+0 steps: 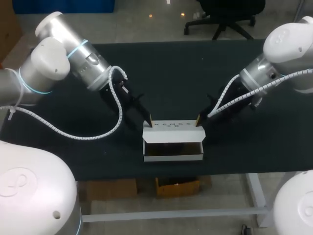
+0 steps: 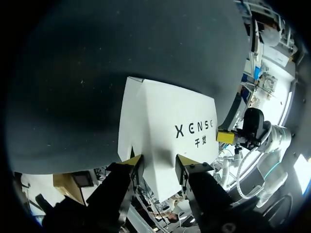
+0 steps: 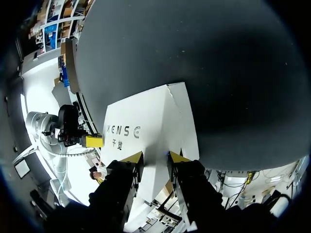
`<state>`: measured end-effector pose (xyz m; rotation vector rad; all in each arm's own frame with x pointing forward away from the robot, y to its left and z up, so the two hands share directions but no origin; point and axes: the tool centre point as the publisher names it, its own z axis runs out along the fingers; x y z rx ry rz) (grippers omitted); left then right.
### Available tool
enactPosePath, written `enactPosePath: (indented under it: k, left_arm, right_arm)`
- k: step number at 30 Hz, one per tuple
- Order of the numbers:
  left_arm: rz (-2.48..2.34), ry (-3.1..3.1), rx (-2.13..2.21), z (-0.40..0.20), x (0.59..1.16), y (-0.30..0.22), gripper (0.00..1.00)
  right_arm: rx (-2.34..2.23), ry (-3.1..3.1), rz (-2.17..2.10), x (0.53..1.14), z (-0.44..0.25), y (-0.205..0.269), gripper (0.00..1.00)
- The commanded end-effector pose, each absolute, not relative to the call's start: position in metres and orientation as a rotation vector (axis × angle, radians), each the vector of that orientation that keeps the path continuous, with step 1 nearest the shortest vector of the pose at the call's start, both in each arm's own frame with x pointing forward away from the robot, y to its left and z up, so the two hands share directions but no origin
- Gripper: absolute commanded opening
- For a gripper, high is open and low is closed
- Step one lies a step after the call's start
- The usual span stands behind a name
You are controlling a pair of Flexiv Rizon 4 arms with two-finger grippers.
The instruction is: Assemble the packaging by folding the flat box into shape, placing the metal phone stand inside, and closing the box properly
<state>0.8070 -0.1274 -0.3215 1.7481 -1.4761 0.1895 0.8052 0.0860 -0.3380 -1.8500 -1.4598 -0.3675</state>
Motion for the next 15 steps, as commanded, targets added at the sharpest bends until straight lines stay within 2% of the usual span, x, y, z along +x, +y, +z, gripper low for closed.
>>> enactPosePath:
  k: [1,15]
  left_arm:
    - [0.176,-1.469,1.741,-0.3227,0.8117,-0.1302,0.43]
    - [0.166,-1.417,1.721,-0.3186,0.8159,-0.1289,0.43]
  right_arm:
    - [-1.845,-1.456,-0.357,0.8077,-0.3357,0.0862,0.30]
    - [-1.842,-1.437,-0.355,0.8115,-0.3321,0.0863,0.30]
